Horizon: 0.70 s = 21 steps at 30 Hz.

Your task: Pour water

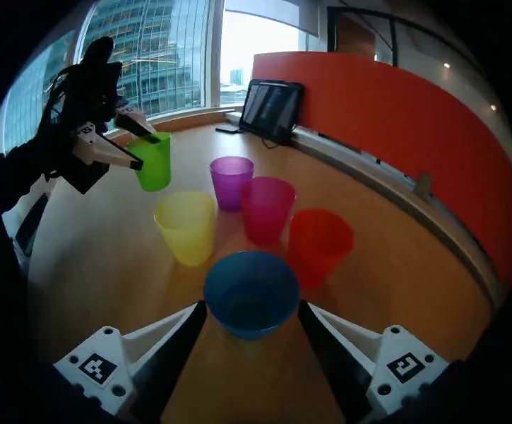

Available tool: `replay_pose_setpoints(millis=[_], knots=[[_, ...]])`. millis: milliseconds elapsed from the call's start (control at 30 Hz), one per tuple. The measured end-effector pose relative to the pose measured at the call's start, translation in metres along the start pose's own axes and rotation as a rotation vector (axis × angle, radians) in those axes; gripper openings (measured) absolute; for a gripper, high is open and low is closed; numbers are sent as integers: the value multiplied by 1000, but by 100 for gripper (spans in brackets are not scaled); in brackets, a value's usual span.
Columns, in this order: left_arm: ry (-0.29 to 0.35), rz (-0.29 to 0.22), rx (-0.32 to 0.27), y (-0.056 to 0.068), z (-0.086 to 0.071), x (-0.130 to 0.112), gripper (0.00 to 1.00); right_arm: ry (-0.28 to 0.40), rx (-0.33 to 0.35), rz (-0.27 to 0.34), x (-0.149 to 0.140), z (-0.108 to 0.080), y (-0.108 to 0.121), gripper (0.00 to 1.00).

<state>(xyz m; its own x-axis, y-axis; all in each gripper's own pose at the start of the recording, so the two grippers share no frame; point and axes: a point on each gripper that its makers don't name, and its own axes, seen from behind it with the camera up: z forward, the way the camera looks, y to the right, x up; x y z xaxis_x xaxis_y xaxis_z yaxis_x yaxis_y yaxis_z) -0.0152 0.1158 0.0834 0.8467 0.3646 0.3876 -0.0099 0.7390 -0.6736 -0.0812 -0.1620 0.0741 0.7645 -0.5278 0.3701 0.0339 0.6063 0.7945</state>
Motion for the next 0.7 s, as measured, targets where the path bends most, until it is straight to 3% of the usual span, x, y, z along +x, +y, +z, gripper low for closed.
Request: replay_pose_setpoints(millis=[333,400,700], knots=[[50,-13,16,-3,-19,14,87,-12,8,2,3,14,-3,99],[56,-13,19,-3,-22,15,87,-13,6,0,3,15,-3,95],[69,-15,24,1,-30,17,87,3,-12,12,3,13,-2,91]])
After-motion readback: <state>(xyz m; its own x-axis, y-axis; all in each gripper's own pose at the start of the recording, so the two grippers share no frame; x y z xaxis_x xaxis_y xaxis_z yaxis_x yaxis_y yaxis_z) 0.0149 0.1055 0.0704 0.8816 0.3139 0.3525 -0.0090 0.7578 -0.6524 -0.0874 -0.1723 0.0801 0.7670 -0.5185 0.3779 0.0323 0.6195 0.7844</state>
